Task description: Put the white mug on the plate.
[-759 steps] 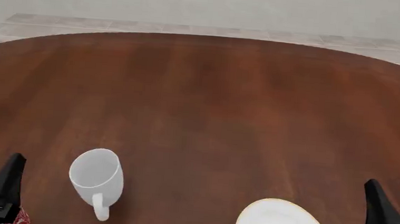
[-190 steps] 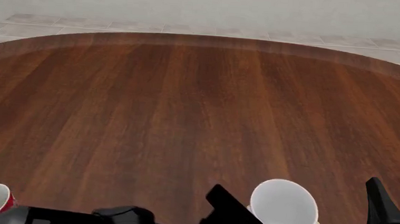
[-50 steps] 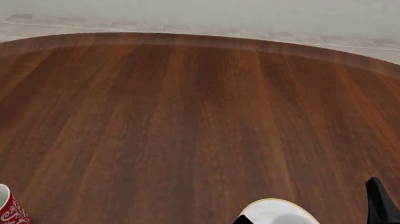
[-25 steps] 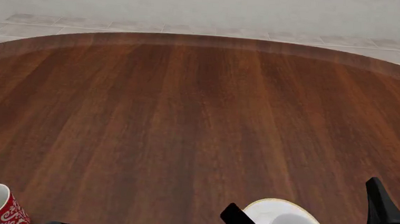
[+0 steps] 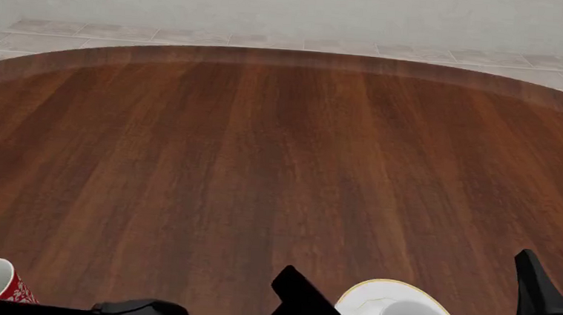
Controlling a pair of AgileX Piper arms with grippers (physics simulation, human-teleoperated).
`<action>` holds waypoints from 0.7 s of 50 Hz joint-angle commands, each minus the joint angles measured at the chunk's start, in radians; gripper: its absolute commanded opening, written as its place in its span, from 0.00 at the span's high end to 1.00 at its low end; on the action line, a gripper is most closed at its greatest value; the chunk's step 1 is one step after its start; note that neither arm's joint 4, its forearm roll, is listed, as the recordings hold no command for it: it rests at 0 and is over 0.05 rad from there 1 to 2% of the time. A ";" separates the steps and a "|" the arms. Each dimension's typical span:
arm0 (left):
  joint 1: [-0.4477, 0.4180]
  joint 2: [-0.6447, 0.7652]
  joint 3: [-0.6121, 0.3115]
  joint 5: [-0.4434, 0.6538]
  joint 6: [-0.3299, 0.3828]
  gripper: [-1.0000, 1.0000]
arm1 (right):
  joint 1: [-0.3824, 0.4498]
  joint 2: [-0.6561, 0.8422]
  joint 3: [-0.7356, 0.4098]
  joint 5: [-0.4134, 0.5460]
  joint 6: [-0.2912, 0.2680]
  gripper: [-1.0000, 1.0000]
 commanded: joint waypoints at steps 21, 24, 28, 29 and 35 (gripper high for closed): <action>0.069 -0.238 0.158 0.013 0.005 0.00 | 0.000 0.000 0.000 0.000 0.000 0.00; 0.072 -0.258 0.178 0.010 0.003 0.00 | 0.000 0.000 0.000 0.000 0.000 0.00; 0.084 -0.284 0.201 0.011 0.011 0.00 | -0.026 -0.005 -0.013 0.007 -0.043 0.00; 0.091 -0.298 0.211 0.012 0.011 0.00 | -0.023 0.009 -0.011 -0.004 -0.020 0.00; 0.107 -0.354 0.246 0.017 0.014 0.00 | -0.022 0.004 -0.003 -0.003 -0.009 0.00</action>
